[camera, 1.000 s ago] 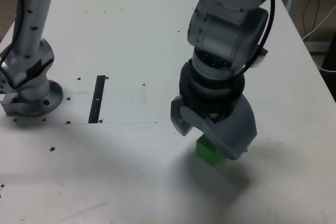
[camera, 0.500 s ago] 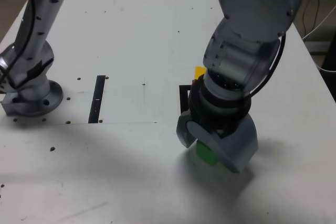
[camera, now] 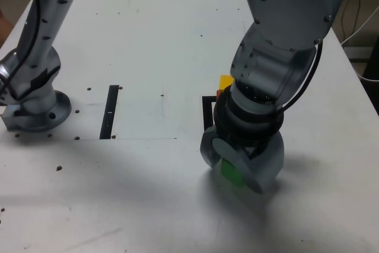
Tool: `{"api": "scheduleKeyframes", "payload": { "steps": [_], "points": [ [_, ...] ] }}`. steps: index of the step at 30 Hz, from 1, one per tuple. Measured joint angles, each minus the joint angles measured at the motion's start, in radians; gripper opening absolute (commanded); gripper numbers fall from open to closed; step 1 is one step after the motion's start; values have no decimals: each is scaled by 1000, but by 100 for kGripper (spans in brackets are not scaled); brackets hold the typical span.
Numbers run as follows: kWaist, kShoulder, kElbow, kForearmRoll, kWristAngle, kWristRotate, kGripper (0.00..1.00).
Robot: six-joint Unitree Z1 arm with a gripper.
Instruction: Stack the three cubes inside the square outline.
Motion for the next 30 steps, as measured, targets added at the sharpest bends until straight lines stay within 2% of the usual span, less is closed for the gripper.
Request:
{"api": "scheduleKeyframes", "payload": {
  "steps": [24,30],
  "points": [
    [0,0,0,6,5,-1,33],
    [0,-7,-23,57,8,-1,33]
  ]
}}
